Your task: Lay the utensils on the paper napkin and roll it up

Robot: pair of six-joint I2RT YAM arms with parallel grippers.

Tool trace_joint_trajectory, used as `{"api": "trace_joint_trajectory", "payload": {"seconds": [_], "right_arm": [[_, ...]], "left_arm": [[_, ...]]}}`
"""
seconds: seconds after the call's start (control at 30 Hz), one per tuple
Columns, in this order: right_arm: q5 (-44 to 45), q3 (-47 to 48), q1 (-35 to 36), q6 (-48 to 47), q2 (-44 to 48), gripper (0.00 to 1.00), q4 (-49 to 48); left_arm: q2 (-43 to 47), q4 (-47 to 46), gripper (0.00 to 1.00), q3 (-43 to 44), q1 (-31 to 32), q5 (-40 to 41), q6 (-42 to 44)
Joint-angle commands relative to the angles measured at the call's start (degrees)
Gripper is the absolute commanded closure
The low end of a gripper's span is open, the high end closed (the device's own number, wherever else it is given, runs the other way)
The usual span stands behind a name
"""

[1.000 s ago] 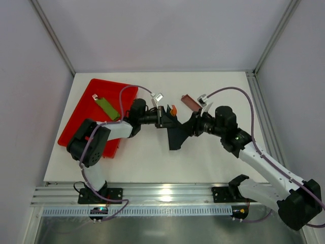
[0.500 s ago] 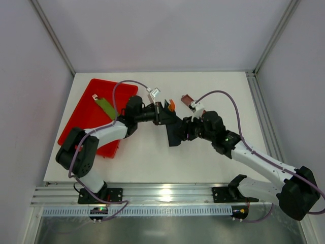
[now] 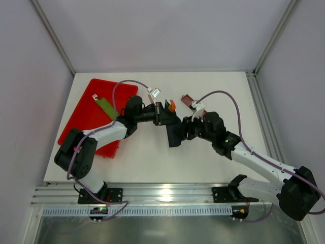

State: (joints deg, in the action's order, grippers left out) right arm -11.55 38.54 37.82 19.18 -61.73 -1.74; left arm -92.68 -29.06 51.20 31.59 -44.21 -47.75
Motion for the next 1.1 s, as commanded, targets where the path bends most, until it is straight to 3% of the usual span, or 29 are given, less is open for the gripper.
{"api": "trace_joint_trajectory", "payload": {"seconds": [0.0,0.57,1.07], "right_arm": [[-2.69,-1.01,0.15,-0.02,0.83,0.52,-5.64],[1.27,-2.33,0.15,-0.02,3.55,0.49,-4.51],[-2.42,-2.77,0.15,-0.02,2.41,0.43,-7.05]], "left_arm": [[3.65,-3.29,1.0,0.13,0.49,-2.02,-0.51],[6.37,0.5,1.0,-0.75,1.01,-1.67,2.04],[7.87,0.58,1.0,-0.57,1.72,-3.34,2.13]]}}
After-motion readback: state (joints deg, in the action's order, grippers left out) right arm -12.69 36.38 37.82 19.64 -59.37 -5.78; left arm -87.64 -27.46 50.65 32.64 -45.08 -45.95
